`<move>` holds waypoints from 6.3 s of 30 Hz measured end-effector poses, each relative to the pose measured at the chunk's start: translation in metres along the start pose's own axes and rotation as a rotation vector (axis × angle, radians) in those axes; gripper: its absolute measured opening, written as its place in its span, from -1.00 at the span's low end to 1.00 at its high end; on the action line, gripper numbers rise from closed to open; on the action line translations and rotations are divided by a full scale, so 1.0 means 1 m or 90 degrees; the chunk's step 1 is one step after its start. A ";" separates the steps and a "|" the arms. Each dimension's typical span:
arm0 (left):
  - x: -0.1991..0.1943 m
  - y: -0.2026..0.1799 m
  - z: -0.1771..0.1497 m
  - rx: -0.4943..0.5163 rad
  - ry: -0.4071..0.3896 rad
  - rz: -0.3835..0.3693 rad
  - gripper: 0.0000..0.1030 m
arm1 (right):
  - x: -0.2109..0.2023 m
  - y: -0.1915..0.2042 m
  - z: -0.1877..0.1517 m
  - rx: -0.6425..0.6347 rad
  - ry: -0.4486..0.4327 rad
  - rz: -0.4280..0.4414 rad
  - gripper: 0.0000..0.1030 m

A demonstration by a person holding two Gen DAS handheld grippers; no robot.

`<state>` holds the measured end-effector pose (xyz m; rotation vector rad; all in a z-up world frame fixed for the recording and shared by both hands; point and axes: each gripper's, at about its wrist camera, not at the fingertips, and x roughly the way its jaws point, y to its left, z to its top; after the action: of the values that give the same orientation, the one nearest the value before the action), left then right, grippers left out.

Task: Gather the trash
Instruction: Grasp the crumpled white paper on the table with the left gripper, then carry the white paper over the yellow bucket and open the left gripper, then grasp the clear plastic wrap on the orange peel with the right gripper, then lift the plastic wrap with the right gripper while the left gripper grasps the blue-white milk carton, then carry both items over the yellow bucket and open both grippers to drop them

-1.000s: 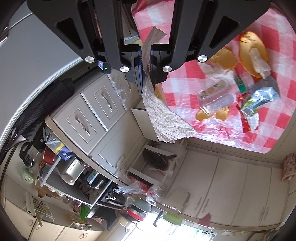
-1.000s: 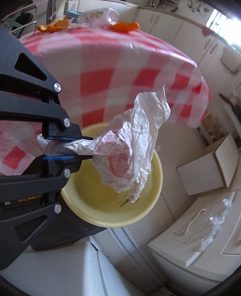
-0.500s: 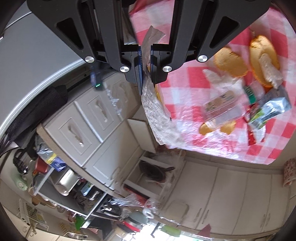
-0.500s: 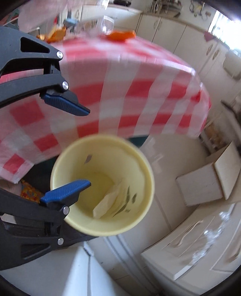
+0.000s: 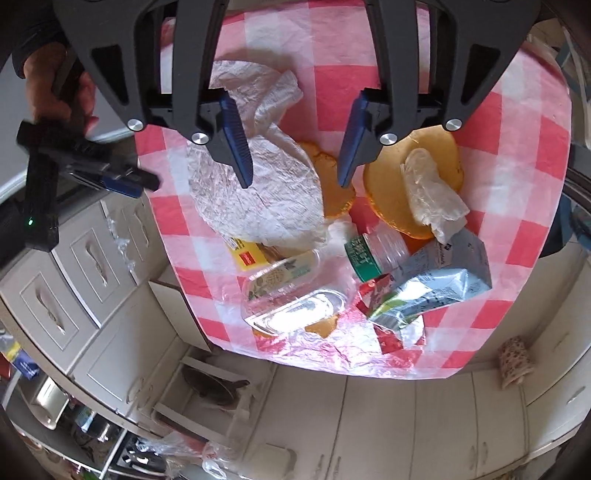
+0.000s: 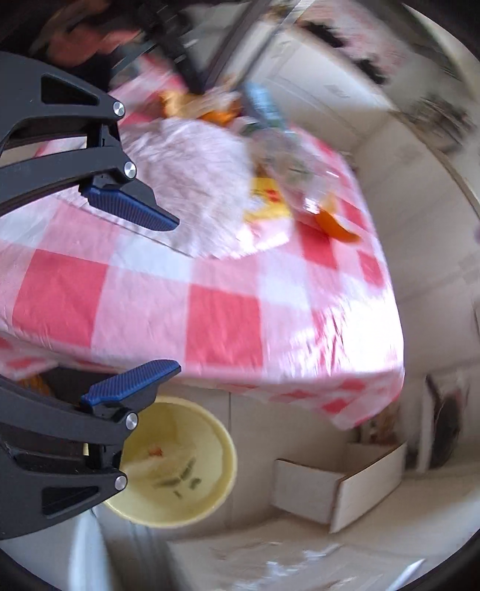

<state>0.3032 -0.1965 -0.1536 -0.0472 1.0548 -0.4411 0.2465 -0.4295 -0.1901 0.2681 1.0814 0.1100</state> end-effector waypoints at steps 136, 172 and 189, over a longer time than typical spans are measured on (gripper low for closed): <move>-0.068 0.127 0.002 -0.108 -0.115 0.121 0.68 | -0.016 0.137 0.038 -0.053 -0.110 0.219 -0.75; -0.018 0.095 0.070 0.012 -0.118 0.140 0.08 | -0.024 0.086 0.026 -0.021 -0.108 0.183 -0.70; -0.151 0.085 -0.018 0.050 -0.277 0.195 0.06 | -0.052 0.127 0.018 -0.065 -0.150 0.199 -0.70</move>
<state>0.2529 -0.0597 -0.0579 0.0850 0.6021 -0.1795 0.2439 -0.3220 -0.1036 0.3475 0.7912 0.4021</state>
